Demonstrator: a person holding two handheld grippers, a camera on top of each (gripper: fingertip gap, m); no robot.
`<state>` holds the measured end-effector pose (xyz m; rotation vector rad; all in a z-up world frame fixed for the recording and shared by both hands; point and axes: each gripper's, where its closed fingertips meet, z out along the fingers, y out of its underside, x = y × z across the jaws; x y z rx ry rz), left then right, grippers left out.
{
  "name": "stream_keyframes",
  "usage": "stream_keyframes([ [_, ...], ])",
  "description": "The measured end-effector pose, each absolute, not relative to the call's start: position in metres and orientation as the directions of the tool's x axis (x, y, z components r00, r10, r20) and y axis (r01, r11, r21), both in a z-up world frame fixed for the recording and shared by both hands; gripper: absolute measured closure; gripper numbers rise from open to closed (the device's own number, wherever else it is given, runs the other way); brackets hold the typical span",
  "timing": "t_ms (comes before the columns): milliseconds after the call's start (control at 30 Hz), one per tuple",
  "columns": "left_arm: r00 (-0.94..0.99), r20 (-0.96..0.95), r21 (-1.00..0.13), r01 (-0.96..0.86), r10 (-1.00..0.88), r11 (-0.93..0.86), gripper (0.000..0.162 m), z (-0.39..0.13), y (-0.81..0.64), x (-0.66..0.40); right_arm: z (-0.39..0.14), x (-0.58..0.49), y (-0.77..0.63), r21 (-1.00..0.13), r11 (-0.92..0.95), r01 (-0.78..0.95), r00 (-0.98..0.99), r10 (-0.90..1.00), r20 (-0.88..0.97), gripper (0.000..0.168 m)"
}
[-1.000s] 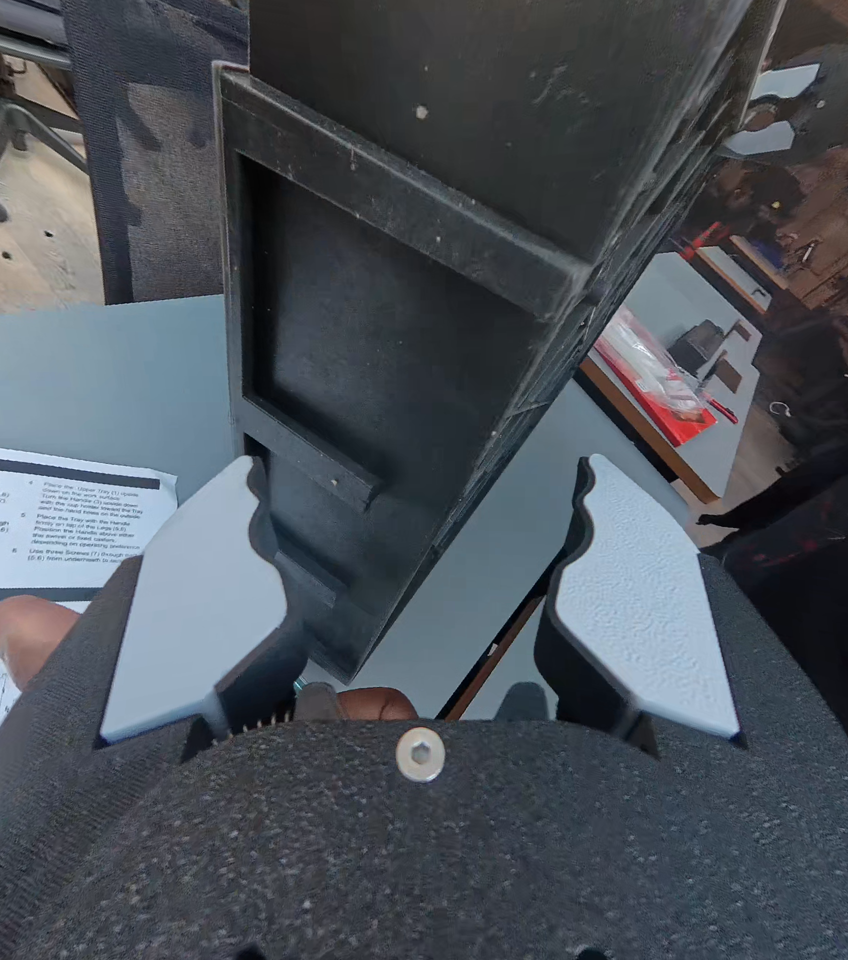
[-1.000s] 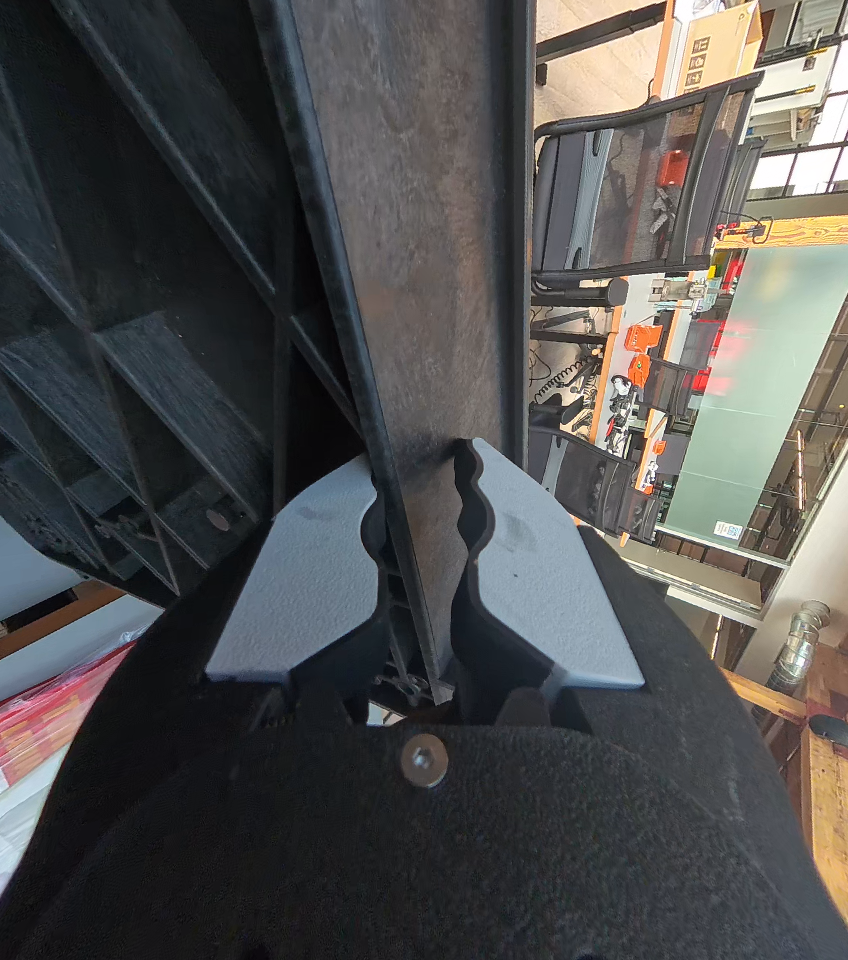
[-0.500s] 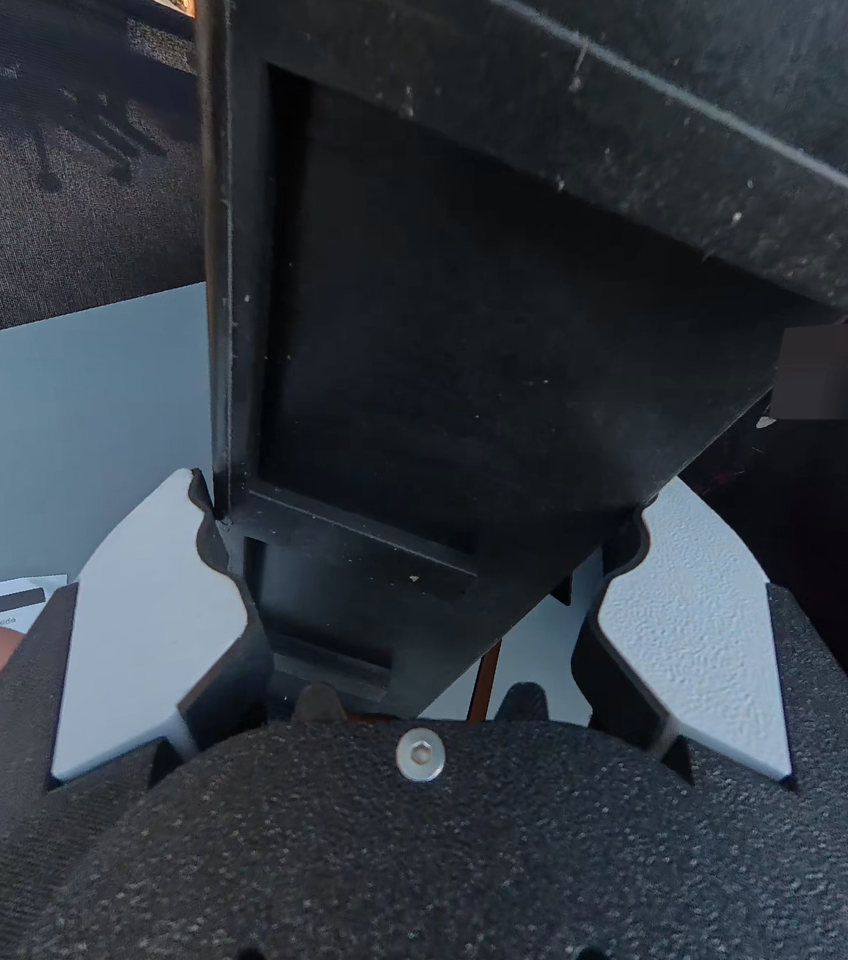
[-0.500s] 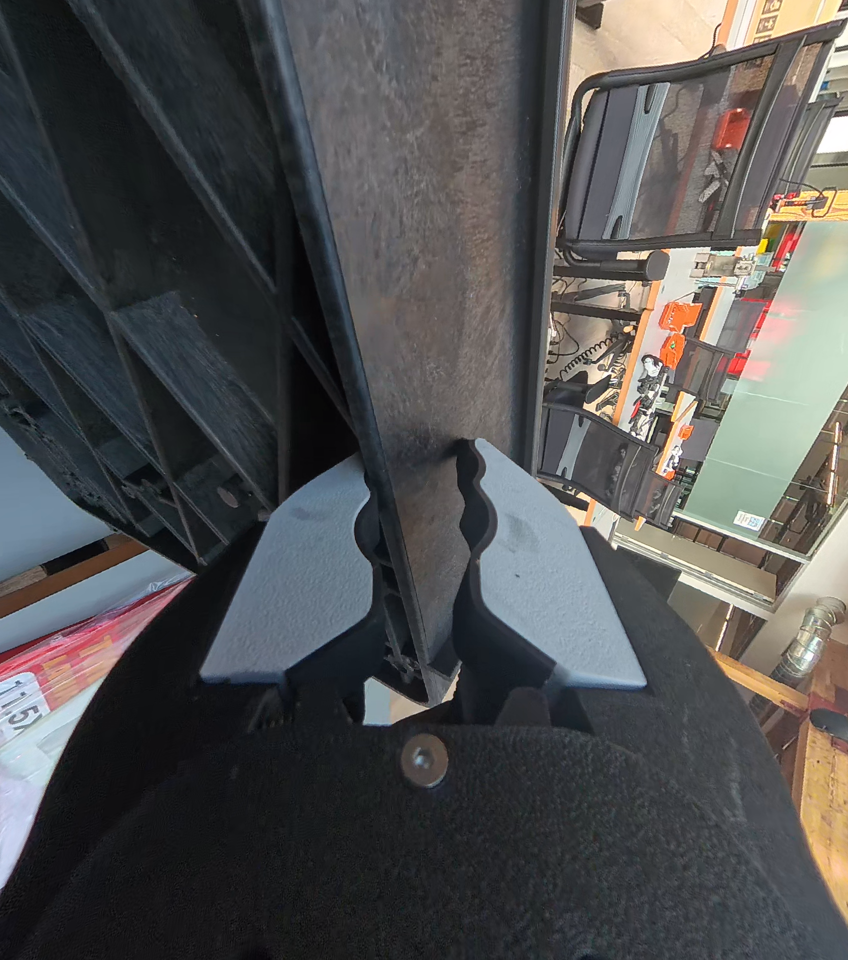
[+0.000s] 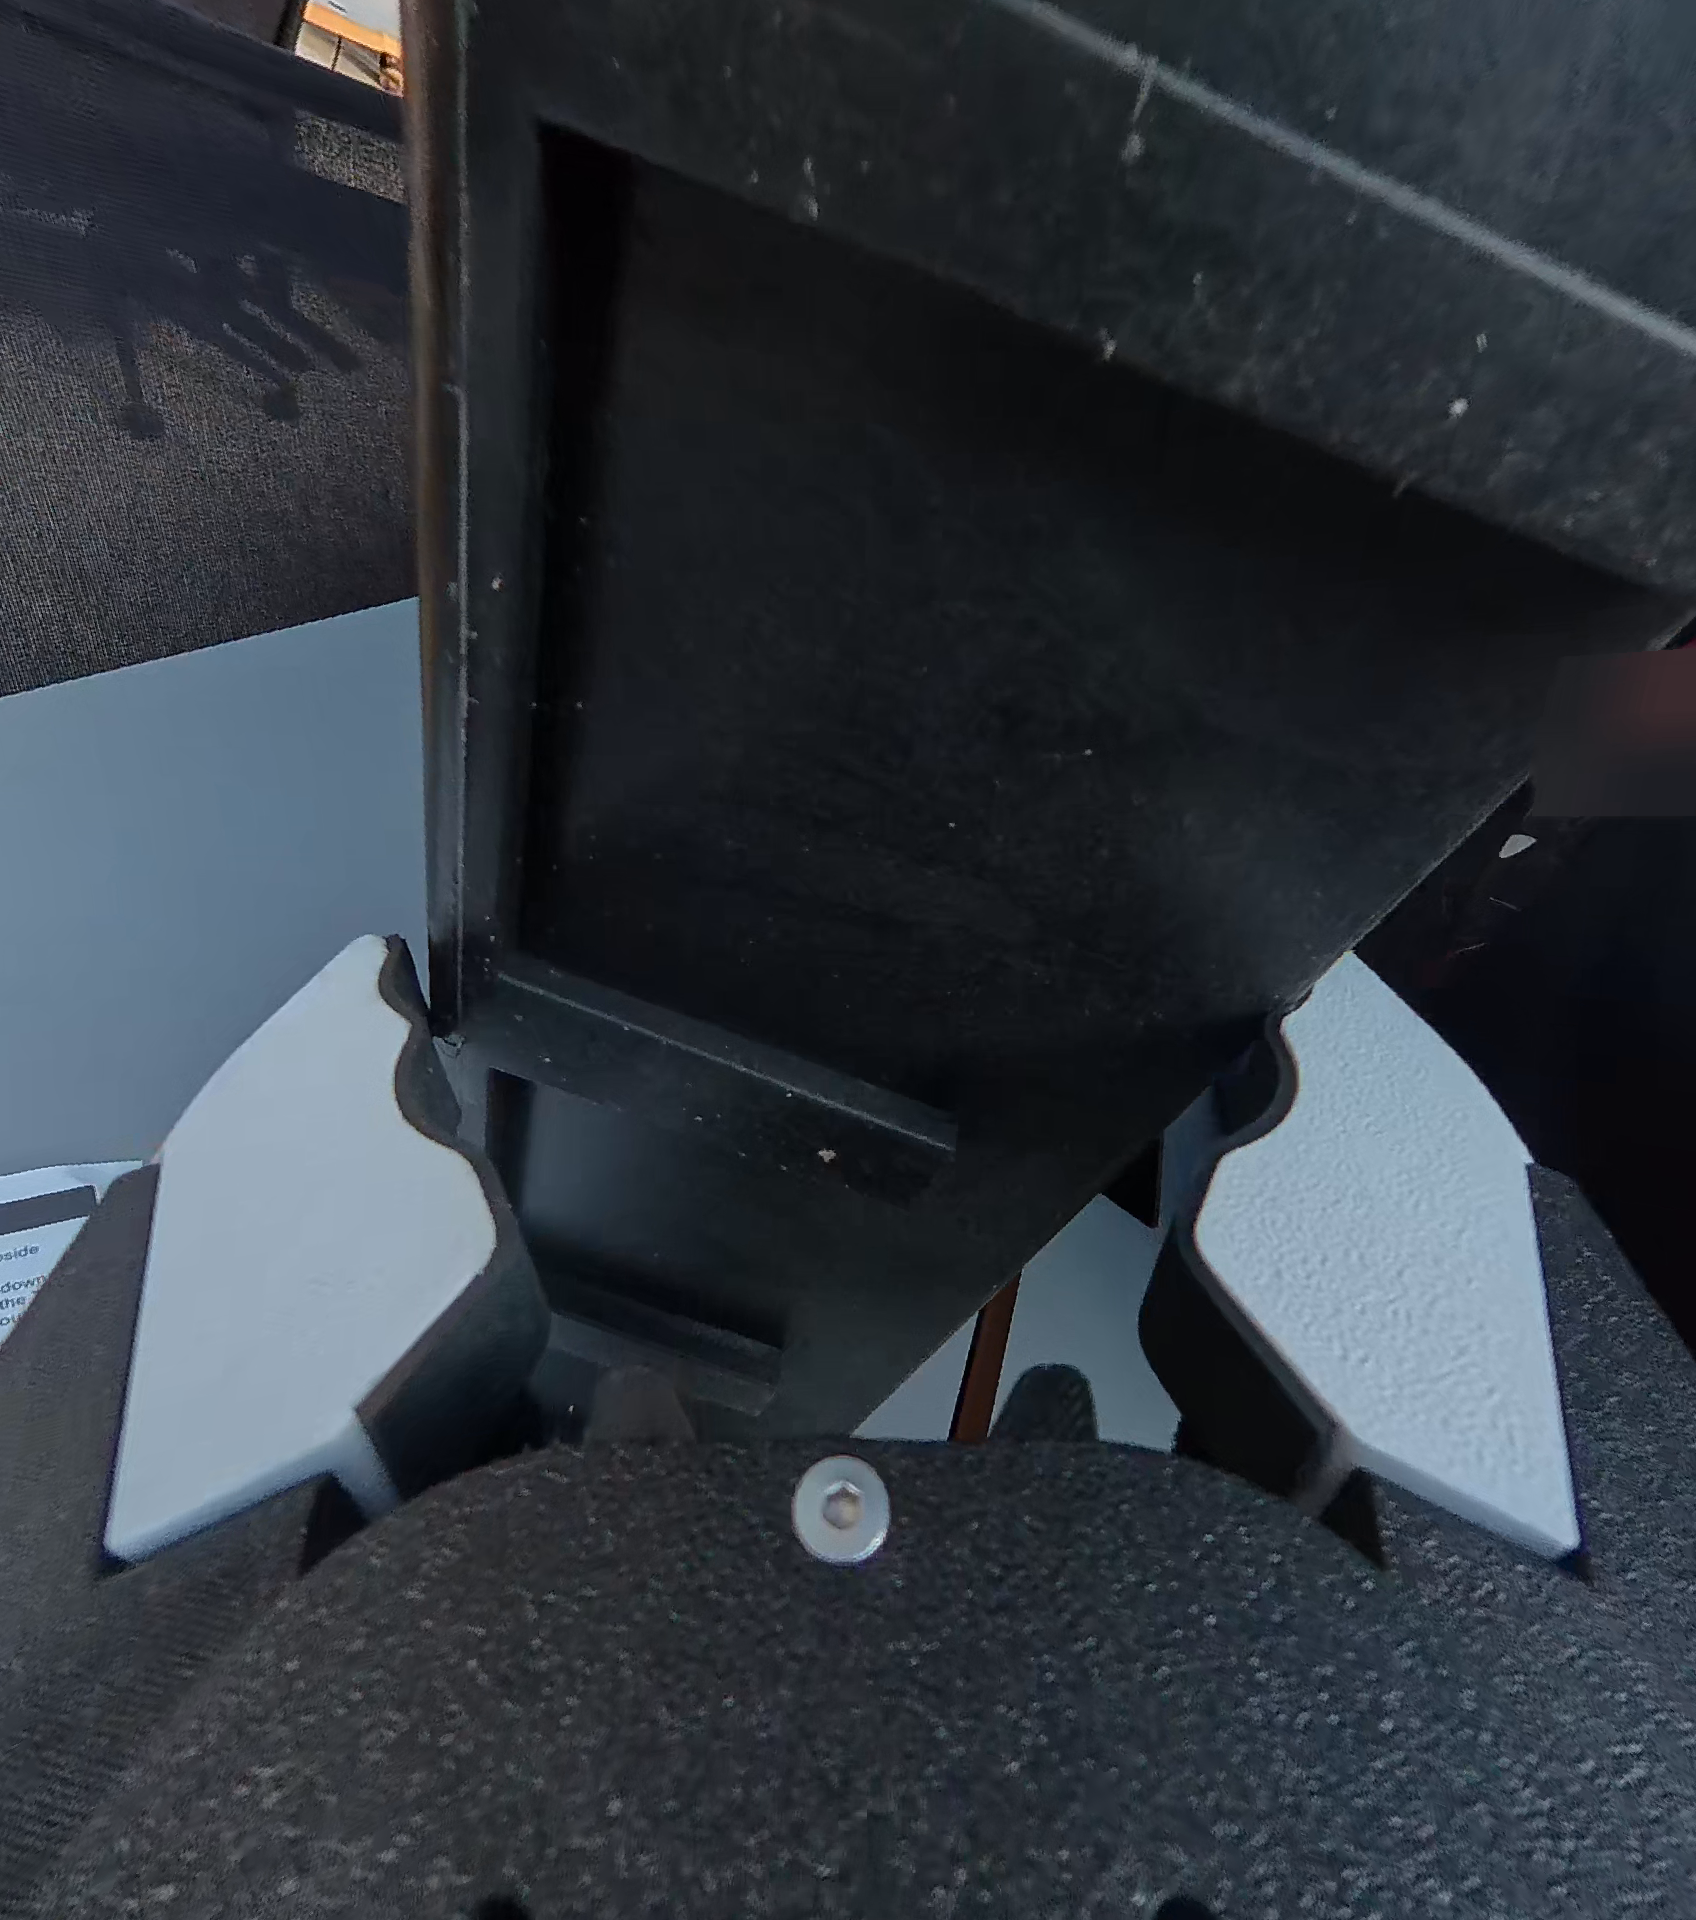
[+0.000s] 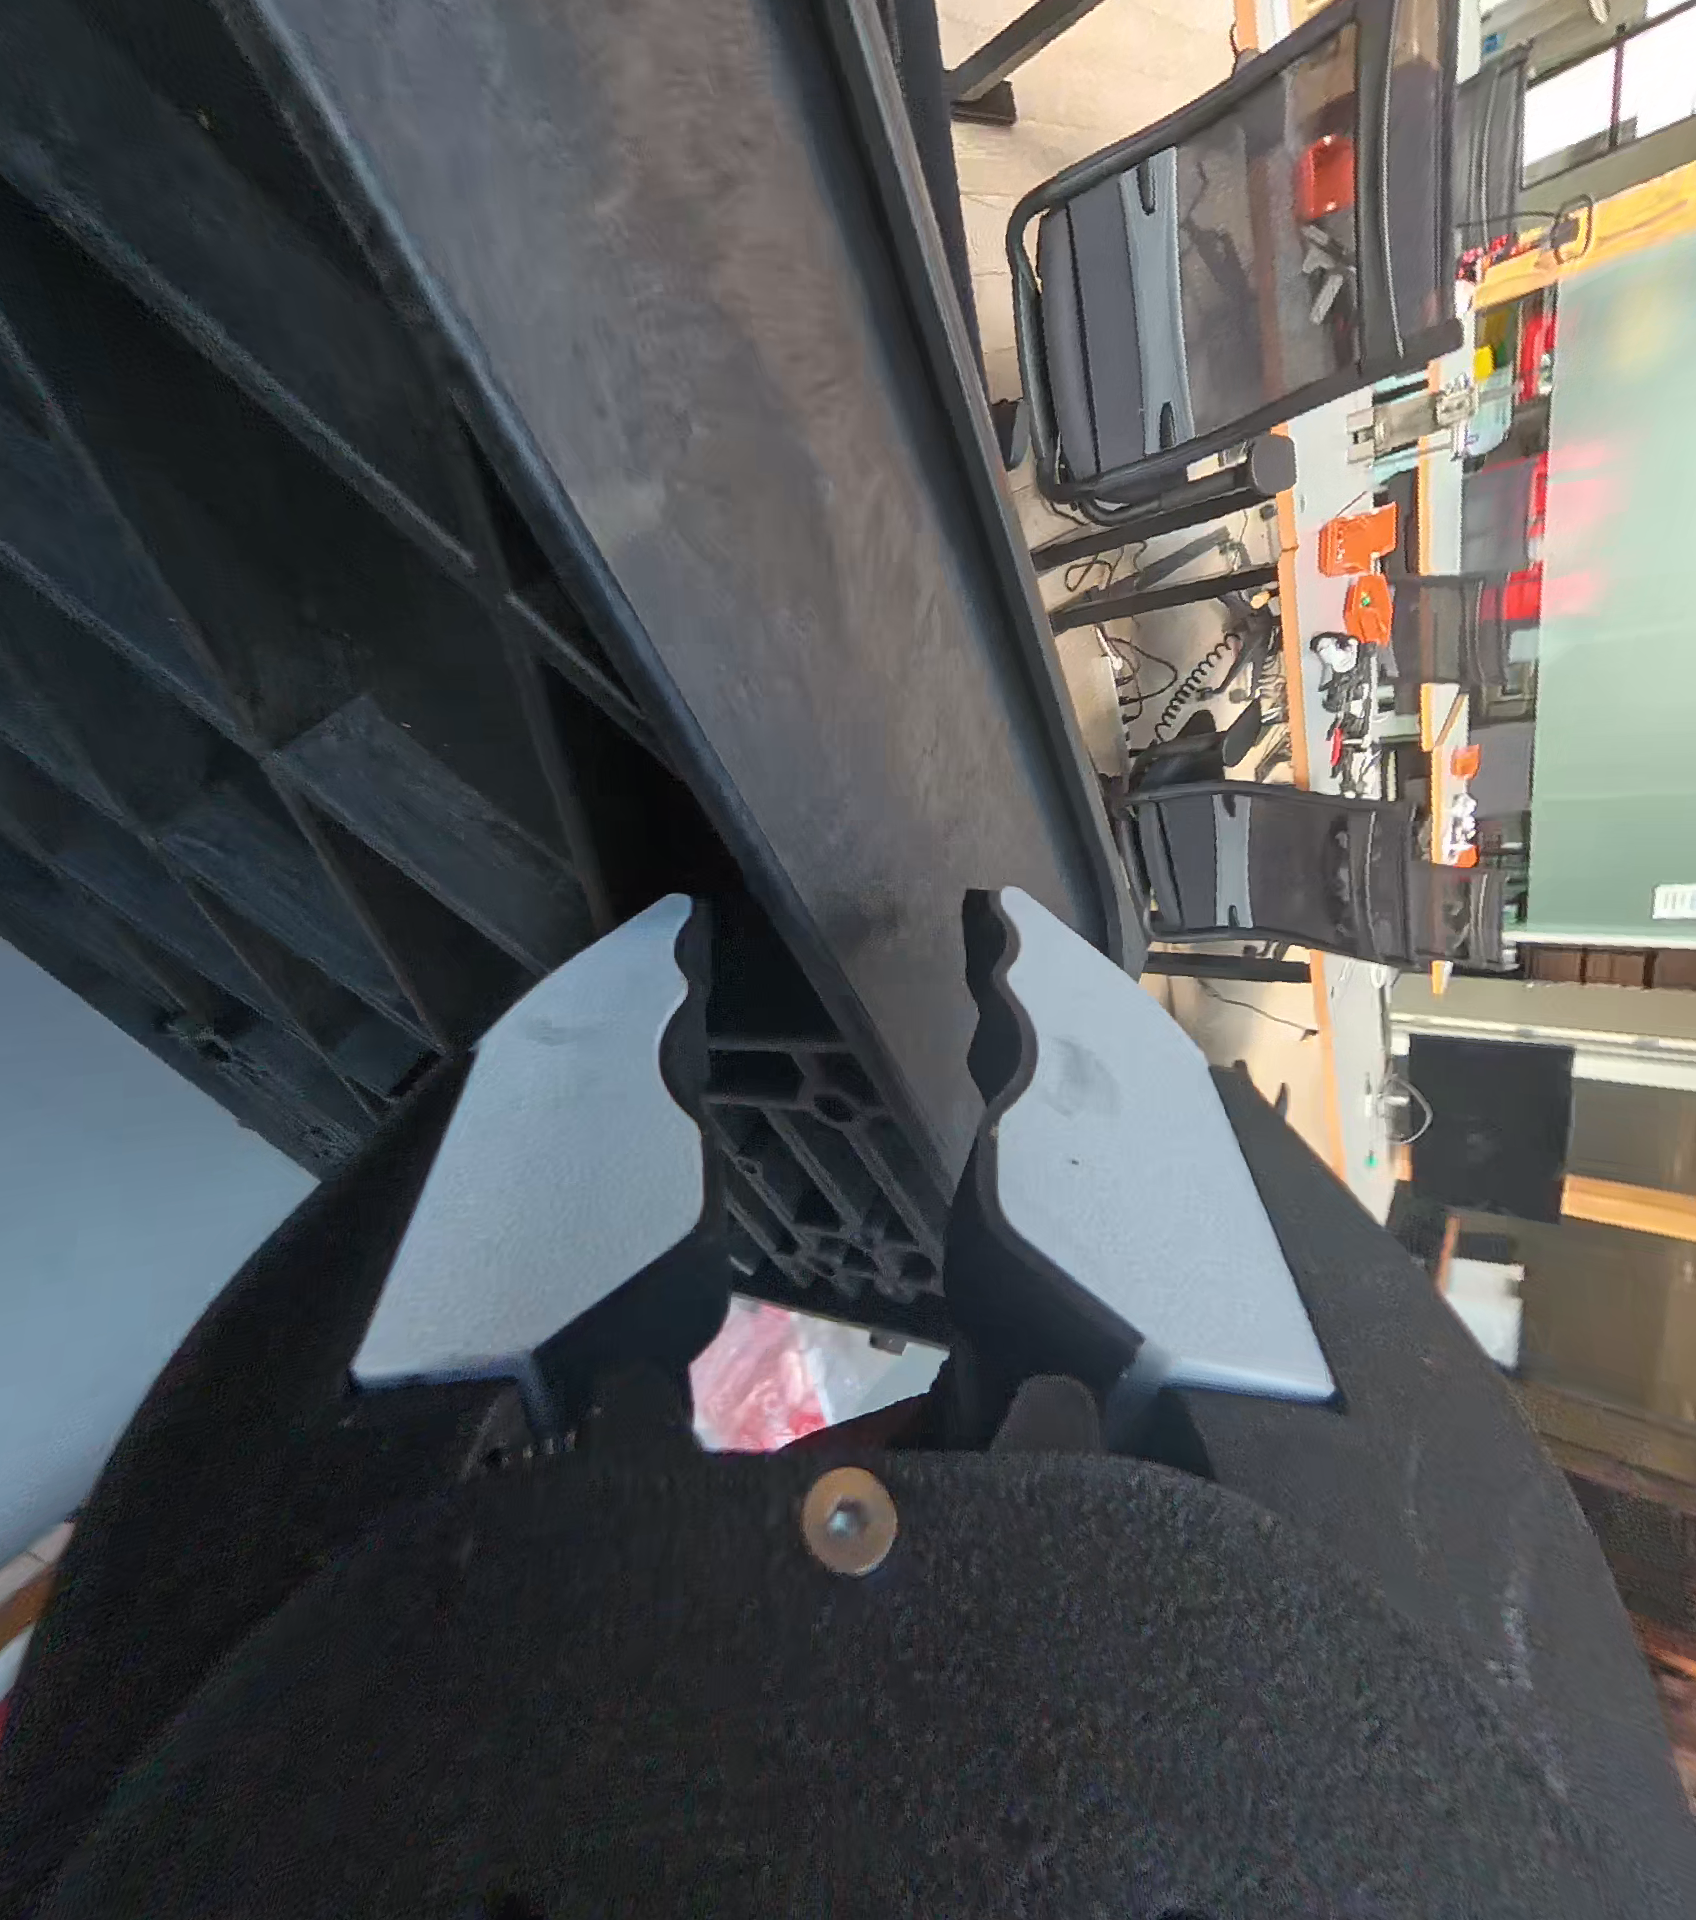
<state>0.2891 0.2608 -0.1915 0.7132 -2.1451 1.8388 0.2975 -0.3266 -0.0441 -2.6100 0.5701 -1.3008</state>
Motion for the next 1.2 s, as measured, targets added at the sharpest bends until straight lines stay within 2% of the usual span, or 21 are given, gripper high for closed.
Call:
stream_keyframes([
  [67,-0.858,0.468,-0.858,-0.499,-0.213,0.122,0.016,-0.192,0.261,0.287,-0.043,0.282,-0.347,-0.470,-0.818,-0.330,0.501,-0.574,0.648,0.104],
  [100,-0.858,0.468,-0.856,-0.500,-0.213,0.133,0.016,-0.193,0.261,0.287,-0.044,0.273,-0.362,-0.547,-0.755,-0.361,0.468,-0.654,0.595,0.099],
  [133,-0.857,0.469,-0.853,-0.502,-0.215,0.141,0.016,-0.193,0.261,0.286,-0.047,0.263,-0.376,-0.618,-0.694,-0.370,0.452,-0.716,0.533,0.104],
  [167,-0.855,0.470,-0.851,-0.505,-0.217,0.147,0.017,-0.193,0.262,0.286,-0.051,0.254,-0.393,-0.681,-0.626,-0.381,0.417,-0.773,0.478,0.097],
  [233,-0.851,0.475,-0.844,-0.512,-0.223,0.157,0.017,-0.194,0.262,0.286,-0.079,0.238,-0.431,-0.732,-0.502,-0.461,0.381,-0.857,0.348,0.085],
  [300,-0.844,0.484,-0.836,-0.524,-0.232,0.162,0.018,-0.194,0.263,0.286,-0.111,0.230,-0.461,-0.774,-0.403,-0.489,0.368,-0.899,0.235,0.086],
  [433,-0.835,0.493,-0.822,-0.539,-0.243,0.184,0.018,-0.195,0.264,0.286,-0.181,0.236,-0.481,-0.772,-0.192,-0.607,0.467,-0.872,-0.150,0.082],
  [533,-0.826,0.502,-0.793,-0.558,-0.257,0.243,0.019,-0.198,0.266,0.283,-0.213,0.252,-0.476,-0.713,-0.180,-0.677,0.552,-0.765,-0.332,0.073],
  [700,-0.813,0.509,-0.741,-0.581,-0.284,0.336,0.022,-0.202,0.270,0.277,-0.233,0.279,-0.444,-0.691,-0.250,-0.678,0.663,-0.614,-0.428,0.050],
  [800,-0.802,0.518,-0.741,-0.595,-0.297,0.311,0.022,-0.201,0.270,0.277,-0.237,0.281,-0.423,-0.695,-0.233,-0.680,0.703,-0.474,-0.530,0.037],
  [900,-0.775,0.547,-0.757,-0.620,-0.317,0.208,0.021,-0.198,0.267,0.284,-0.234,0.289,-0.421,-0.695,-0.147,-0.703,0.668,-0.470,-0.577,0.037],
  [1000,-0.751,0.571,-0.766,-0.633,-0.332,0.113,0.020,-0.196,0.265,0.291,-0.234,0.292,-0.423,-0.688,-0.140,-0.712,0.651,-0.498,-0.572,0.045],
  [1200,-0.743,0.508,-0.793,-0.601,-0.435,0.100,0.016,-0.198,0.252,0.296,-0.234,0.275,-0.428,-0.669,-0.130,-0.732,0.615,-0.548,-0.567,0.054],
])
